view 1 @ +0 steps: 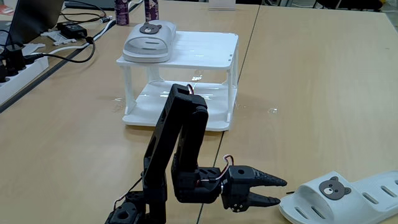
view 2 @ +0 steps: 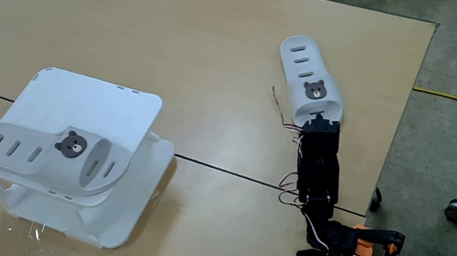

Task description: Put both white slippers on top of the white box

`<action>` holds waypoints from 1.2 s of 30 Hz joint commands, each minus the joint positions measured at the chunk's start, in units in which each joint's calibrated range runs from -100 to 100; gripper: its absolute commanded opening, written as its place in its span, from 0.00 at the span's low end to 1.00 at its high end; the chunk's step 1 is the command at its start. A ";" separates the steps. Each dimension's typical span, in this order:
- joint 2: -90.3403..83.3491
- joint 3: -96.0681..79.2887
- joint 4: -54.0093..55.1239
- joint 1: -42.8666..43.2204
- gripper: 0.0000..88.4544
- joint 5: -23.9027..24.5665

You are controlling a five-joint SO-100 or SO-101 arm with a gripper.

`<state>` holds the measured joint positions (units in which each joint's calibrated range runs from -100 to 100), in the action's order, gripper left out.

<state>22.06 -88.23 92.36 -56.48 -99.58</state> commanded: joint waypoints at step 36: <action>23.92 64.37 -24.46 1.63 0.00 -0.42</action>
<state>47.22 -26.77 68.15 -55.58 -99.58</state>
